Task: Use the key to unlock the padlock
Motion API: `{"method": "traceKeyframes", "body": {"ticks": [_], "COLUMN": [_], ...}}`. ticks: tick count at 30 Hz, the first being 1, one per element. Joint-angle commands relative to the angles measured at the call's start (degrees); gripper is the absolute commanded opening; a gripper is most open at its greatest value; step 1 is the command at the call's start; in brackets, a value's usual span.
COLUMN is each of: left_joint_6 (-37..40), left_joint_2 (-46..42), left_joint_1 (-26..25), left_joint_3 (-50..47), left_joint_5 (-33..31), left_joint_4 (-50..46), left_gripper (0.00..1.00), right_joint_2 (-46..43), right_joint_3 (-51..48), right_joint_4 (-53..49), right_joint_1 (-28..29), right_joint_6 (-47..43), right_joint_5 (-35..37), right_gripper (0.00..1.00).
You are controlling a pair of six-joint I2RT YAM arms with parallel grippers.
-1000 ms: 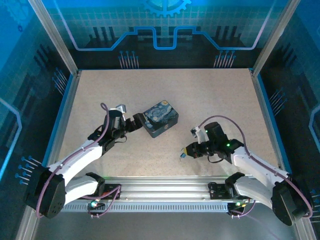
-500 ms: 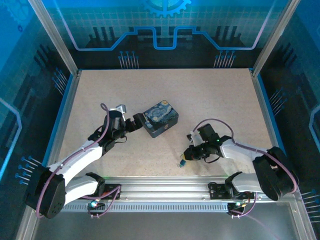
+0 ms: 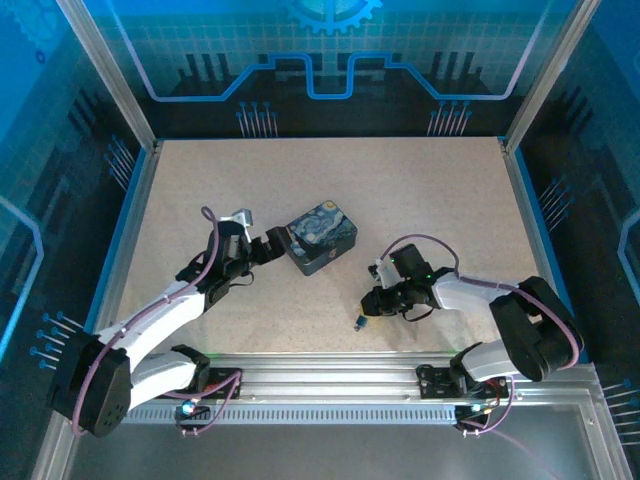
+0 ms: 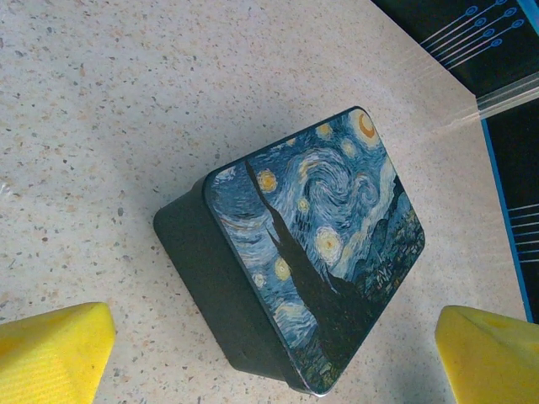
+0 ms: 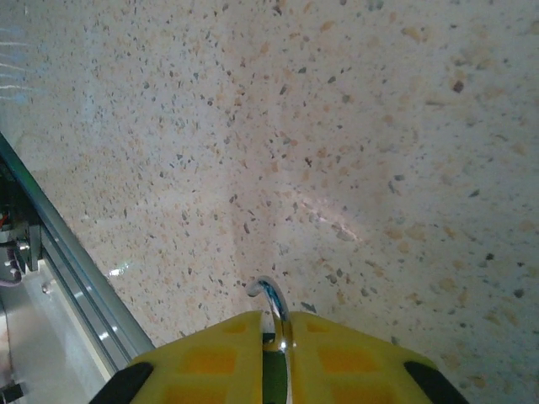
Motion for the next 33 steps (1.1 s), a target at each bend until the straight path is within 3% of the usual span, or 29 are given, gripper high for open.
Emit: {"method": "traceKeyframes", "body": {"ticks": [1,9,17,22,29,33], "left_joint_6": [1.4,1.6,2.2,4.2,9.7,13.9], "left_joint_2": [0.1,-1.6,-6.4,-10.7,-13.1,-12.9], "left_joint_1": [0.6,1.3,2.7,5.6,10.3,11.0], "left_joint_3": [0.2,1.0,1.3,2.6,5.9,5.7], "left_joint_5": [1.0,0.6,-0.7,-3.6,-6.3,-11.4], "left_joint_4": [-0.2,-2.3,-5.8,-10.9,-17.7,-17.8], "left_gripper": [0.99,0.99,0.99,0.99,0.99,0.99], "right_joint_2": [-0.6,-6.5,-13.7,-18.2,-23.3,-25.3], "right_joint_3": [1.4,3.8,7.8,10.7,10.8,8.4], "right_joint_4": [-0.7,-6.5,-12.7,-15.9,-13.7,-10.0], "right_joint_1": [0.4,-1.1,-3.2,-5.2,-9.8,-13.7], "right_joint_6": [-0.4,-2.4,-6.6,-9.9,-12.8,-14.0], "right_joint_5": [1.2,4.5,11.3,19.7,26.0,30.1], "right_gripper": [0.19,0.28,0.31,0.4,0.51,0.64]}}
